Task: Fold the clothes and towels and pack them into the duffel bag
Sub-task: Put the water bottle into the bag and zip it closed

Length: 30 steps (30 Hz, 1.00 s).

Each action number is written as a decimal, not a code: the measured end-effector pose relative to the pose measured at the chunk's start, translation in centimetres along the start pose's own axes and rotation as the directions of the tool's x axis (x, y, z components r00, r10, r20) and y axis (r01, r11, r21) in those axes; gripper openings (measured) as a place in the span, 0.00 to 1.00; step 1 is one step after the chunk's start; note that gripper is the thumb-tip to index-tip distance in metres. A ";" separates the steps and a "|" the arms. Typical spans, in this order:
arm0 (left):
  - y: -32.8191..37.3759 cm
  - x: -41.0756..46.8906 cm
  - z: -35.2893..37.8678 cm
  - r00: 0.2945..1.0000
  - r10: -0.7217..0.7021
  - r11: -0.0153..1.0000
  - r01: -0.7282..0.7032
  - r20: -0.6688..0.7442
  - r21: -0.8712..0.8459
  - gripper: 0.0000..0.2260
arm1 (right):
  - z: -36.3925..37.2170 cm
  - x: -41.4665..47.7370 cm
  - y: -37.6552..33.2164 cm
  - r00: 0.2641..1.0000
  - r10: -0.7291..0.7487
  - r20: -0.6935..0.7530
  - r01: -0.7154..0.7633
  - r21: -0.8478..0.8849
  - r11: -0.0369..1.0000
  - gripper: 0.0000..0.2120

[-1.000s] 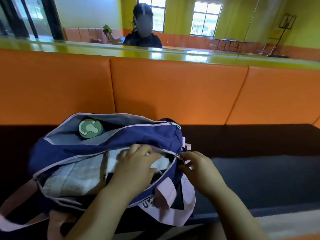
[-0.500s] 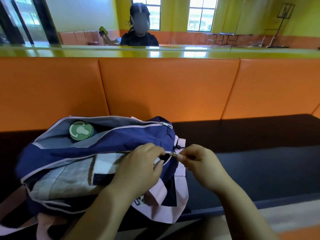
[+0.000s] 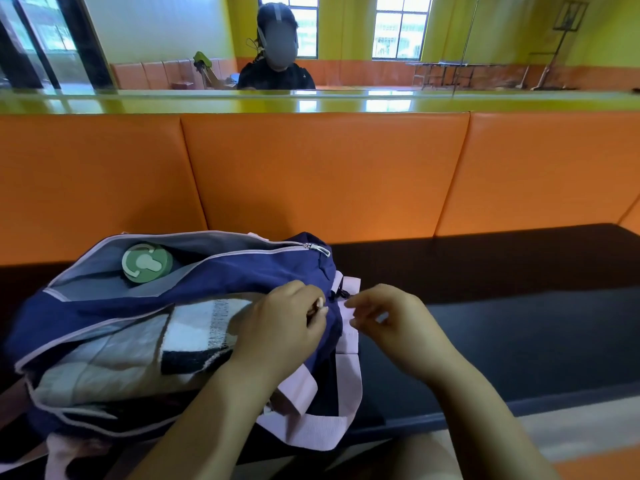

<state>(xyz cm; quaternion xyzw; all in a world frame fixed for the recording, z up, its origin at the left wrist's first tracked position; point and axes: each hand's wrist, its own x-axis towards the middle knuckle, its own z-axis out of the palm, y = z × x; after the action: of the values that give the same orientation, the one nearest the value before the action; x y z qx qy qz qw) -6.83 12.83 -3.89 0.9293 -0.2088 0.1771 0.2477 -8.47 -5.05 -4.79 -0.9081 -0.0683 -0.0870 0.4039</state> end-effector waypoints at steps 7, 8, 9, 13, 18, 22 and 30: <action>-0.1 -0.2 -0.5 0.998 -0.051 0.992 0.047 -0.033 -0.116 0.05 | 3.8 2.0 -0.2 0.970 -0.243 -0.023 0.235 -0.181 0.955 0.19; -0.3 -0.2 -0.7 0.998 -0.053 0.992 0.050 -0.022 -0.113 0.05 | 4.2 2.1 -0.2 0.964 -0.261 -0.058 0.244 -0.207 0.947 0.16; -0.4 -0.3 -0.9 0.998 -0.060 0.992 0.058 -0.014 -0.110 0.05 | 4.5 2.2 -0.1 0.958 -0.274 -0.088 0.248 -0.233 0.940 0.14; -1.5 -0.8 -2.2 0.990 -0.142 0.982 0.139 -0.007 -0.131 0.04 | 4.7 1.7 0.5 0.951 -0.260 -0.165 0.213 -0.258 0.942 0.09; -3.8 -2.4 -4.0 0.954 -0.297 0.947 0.300 0.036 -0.115 0.05 | 4.7 0.7 0.7 0.973 -0.147 -0.177 0.098 -0.257 0.961 0.08; -6.6 -4.2 -6.2 0.916 -0.401 0.911 0.396 -0.015 -0.117 0.08 | 4.9 0.3 0.9 0.972 -0.112 -0.207 0.048 -0.291 0.956 0.08; -6.1 -4.8 -6.3 0.940 -0.342 0.938 0.341 0.010 0.063 0.06 | 7.4 0.4 -4.8 0.888 -0.432 -0.160 0.252 -0.615 0.747 0.16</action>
<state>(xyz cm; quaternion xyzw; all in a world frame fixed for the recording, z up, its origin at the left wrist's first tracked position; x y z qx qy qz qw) -9.42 22.45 -3.21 0.9603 -0.0416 0.1280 0.2445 -8.26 3.68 -6.09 -0.9351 -0.1452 -0.3100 0.0913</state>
